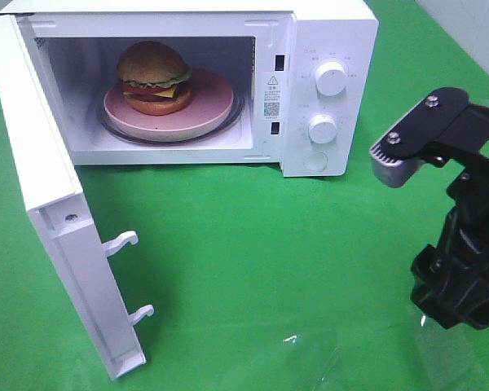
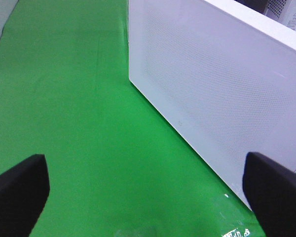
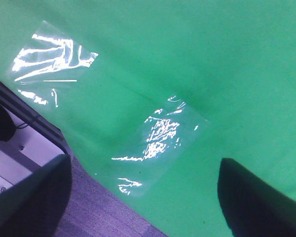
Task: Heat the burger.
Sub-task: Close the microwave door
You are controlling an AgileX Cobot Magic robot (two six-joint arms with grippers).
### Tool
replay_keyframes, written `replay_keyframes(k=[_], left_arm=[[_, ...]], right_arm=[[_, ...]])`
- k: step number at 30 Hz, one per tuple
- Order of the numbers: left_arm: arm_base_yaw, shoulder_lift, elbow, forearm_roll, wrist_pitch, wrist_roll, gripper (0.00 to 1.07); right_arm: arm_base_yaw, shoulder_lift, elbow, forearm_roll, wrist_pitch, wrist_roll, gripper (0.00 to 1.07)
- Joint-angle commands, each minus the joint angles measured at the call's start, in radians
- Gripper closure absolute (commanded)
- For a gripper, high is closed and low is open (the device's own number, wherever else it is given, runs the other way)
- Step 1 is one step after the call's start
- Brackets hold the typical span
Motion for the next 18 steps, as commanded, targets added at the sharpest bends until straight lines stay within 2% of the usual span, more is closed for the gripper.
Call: replay_keyframes(k=[1, 14, 15, 16, 17, 18], left_arm=[[-0.005, -0.017, 0.002, -0.001, -0.004, -0.005, 0.04], [-0.005, -0.017, 0.002, -0.001, -0.004, -0.005, 0.04], [-0.005, -0.017, 0.002, -0.001, -0.004, -0.005, 0.04], [-0.005, -0.017, 0.002, -0.001, -0.004, -0.005, 0.04], [-0.005, -0.017, 0.002, -0.001, -0.004, -0.005, 0.04], [-0.005, -0.017, 0.002, -0.001, -0.004, -0.005, 0.04]], right_arm=[[0.000, -0.067, 0.006, 0.002, 0.042, 0.020, 0.31], [-0.010, -0.330, 0.006, 0.029, 0.115, 0.038, 0.31], [-0.053, -0.367, 0.006, 0.044, 0.126, 0.037, 0.31], [-0.053, -0.367, 0.006, 0.044, 0.126, 0.037, 0.31], [-0.127, -0.407, 0.006, 0.057, 0.128, 0.032, 0.31], [-0.127, -0.407, 0.006, 0.057, 0.128, 0.032, 0.31]])
